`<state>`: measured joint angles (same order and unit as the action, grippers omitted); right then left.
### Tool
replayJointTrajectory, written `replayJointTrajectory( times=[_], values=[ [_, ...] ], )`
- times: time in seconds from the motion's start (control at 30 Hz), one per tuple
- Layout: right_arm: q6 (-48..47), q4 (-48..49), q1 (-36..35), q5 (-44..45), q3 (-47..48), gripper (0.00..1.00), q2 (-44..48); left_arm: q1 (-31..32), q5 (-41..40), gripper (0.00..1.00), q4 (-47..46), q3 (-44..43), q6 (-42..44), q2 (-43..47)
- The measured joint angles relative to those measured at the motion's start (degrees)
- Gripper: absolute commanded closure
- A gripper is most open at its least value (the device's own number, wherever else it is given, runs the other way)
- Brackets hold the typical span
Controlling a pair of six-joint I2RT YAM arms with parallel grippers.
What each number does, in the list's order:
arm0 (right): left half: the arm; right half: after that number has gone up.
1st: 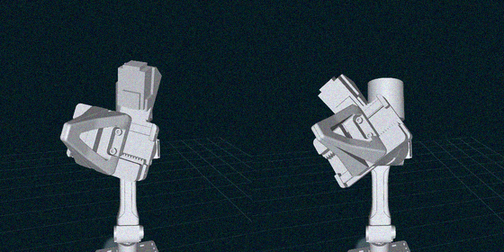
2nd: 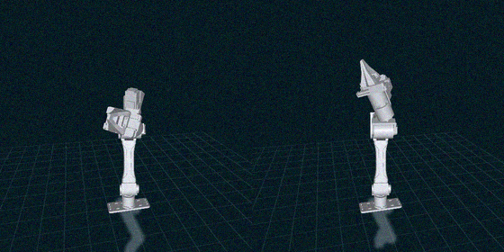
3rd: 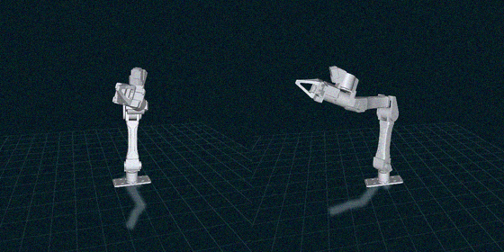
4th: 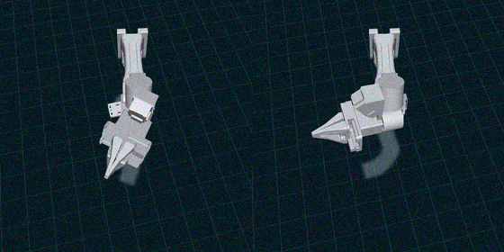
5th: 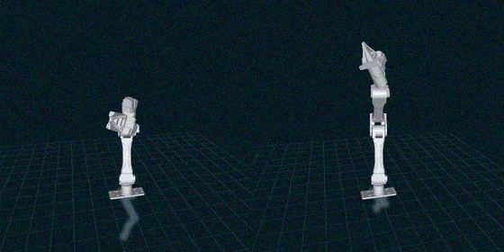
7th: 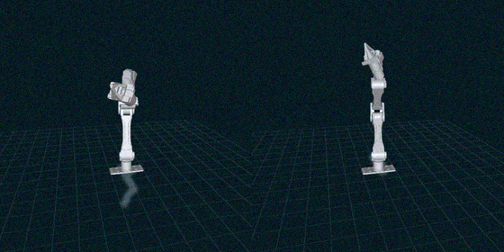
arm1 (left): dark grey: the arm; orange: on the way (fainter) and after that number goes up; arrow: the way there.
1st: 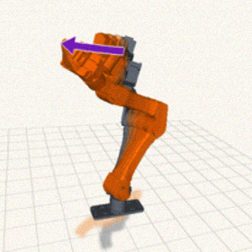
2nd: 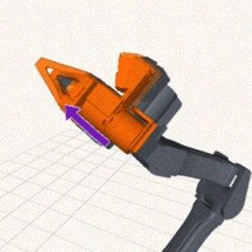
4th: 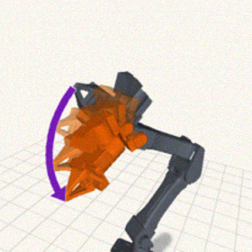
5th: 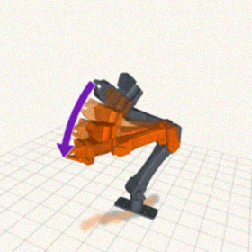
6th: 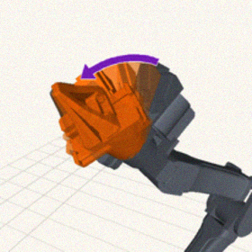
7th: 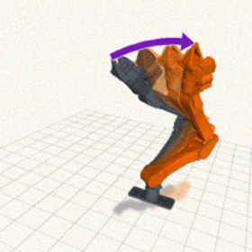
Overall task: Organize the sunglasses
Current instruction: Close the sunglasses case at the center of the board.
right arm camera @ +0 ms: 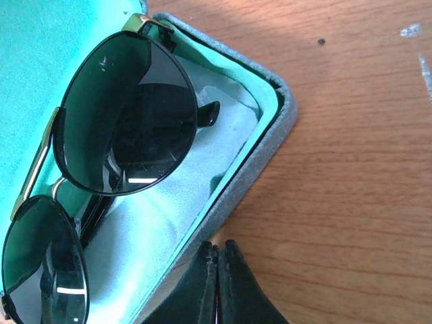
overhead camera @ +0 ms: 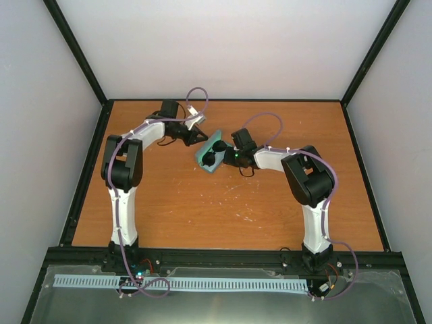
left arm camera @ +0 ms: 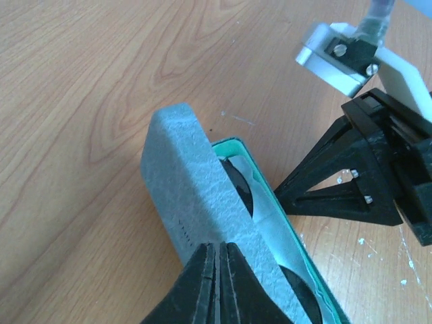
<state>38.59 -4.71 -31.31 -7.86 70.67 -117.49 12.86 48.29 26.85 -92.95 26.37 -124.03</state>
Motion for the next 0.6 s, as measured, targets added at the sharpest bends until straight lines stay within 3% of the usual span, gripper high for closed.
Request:
replayJointTrajectory(
  times=[0.6],
  values=[
    [0.22, 2.78, 0.55, -0.79, -0.11, 0.97, -0.81, 2.89, 1.01, 0.94, -0.76, -1.20, -2.34, -0.31]
  ],
)
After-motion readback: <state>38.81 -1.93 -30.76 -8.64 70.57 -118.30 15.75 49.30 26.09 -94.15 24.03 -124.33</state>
